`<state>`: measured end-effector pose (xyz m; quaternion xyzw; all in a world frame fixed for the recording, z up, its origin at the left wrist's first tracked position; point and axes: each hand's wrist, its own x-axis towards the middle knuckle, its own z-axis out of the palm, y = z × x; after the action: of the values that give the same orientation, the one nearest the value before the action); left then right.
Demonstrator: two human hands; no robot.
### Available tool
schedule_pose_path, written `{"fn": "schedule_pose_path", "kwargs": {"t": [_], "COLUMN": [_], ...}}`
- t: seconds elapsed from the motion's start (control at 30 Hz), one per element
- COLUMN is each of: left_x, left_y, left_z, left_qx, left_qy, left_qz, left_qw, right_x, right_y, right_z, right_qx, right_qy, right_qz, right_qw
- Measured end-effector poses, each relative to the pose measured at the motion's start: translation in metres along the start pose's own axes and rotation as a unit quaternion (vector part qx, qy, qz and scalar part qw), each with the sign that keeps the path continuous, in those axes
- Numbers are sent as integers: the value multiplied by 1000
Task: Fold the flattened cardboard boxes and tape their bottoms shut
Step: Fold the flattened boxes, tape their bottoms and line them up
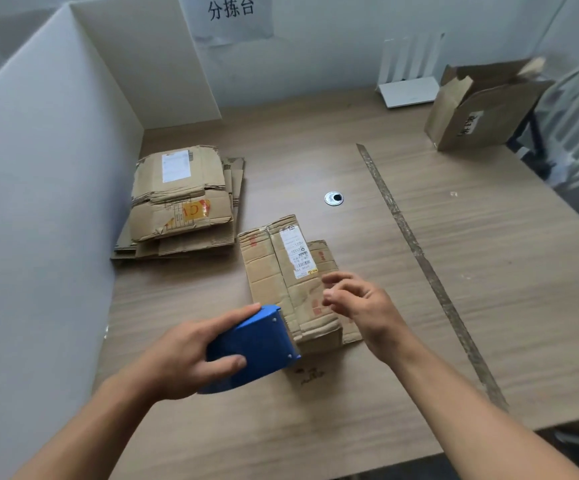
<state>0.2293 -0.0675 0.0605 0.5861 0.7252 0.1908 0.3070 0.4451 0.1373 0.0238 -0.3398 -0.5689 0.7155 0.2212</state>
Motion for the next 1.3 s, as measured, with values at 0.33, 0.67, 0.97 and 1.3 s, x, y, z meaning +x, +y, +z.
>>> {"fn": "schedule_pose_path", "kwargs": {"t": [0.33, 0.67, 0.97, 1.3], "left_x": [8, 5, 15, 32], "left_y": [-23, -22, -28, -26], "left_z": [-24, -9, -7, 4], "left_qx": [-23, -58, -60, -55], "left_qy": [-156, -157, -165, -184], "left_qz": [-162, -191, -216, -260], "left_qw": [974, 967, 960, 946], "right_x": [-17, -17, -13, 1], "right_y": [58, 67, 73, 95], "right_z": [-54, -54, -56, -48], "right_qx": [-56, -131, -121, -102], "right_qy": [138, 169, 166, 132], "right_qz": [120, 50, 101, 253], "right_qw": [982, 975, 973, 953]}}
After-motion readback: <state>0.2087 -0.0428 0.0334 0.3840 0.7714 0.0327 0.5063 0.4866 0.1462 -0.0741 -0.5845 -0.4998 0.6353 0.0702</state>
